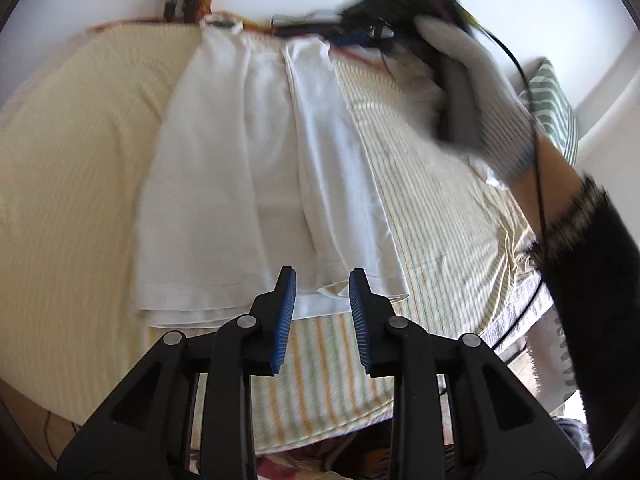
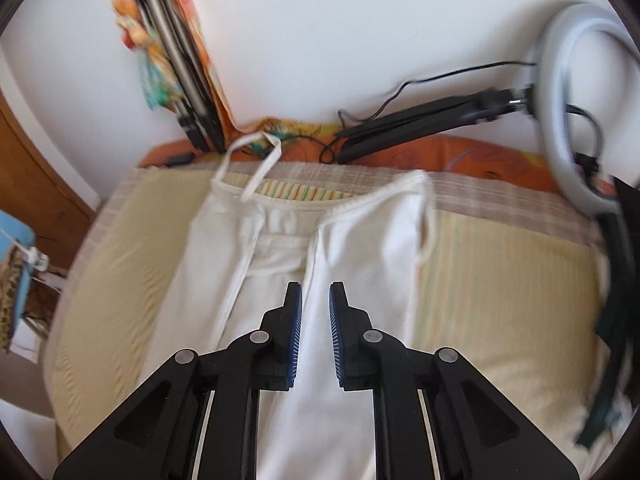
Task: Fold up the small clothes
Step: 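Open both tools and move them to the hem of the folded strip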
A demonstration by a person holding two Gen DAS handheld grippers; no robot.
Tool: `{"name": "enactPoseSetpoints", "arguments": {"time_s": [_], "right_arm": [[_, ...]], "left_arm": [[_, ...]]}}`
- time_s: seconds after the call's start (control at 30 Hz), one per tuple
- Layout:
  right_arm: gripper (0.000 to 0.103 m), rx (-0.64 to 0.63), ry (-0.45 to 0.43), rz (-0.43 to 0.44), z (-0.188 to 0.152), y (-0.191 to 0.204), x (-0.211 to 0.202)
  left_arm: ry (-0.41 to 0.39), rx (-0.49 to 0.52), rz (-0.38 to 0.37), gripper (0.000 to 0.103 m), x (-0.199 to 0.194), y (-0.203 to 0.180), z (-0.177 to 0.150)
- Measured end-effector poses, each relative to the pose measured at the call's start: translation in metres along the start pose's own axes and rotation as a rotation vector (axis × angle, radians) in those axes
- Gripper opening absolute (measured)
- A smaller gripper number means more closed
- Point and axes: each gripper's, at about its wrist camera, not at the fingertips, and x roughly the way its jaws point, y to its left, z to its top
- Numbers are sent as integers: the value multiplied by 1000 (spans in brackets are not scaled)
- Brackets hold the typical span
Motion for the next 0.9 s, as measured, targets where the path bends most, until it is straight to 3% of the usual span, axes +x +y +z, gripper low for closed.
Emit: {"name": "enactPoseSetpoints", "arguments": {"time_s": [0.2, 0.27, 0.37, 0.53, 0.7, 0.9], "right_arm": [[13, 62, 0, 19, -66, -8, -71], [22, 77, 13, 20, -99, -9, -87], [34, 97, 53, 18, -142, -7, -99], [34, 215, 100, 72, -205, -14, -105], [35, 345, 123, 170, -236, -28, -82], [37, 317, 112, 228, -237, -24, -73]], "left_arm": [[-90, 10, 39, 28, -38, 23, 5], [-102, -3, 46, 36, -45, 42, 8], [-83, -10, 54, 41, -47, 63, 10], [-17, -104, 74, 41, -31, 97, 10], [59, -166, 21, 41, -13, 113, 2], [104, -173, -5, 40, -1, 113, -4]]}}
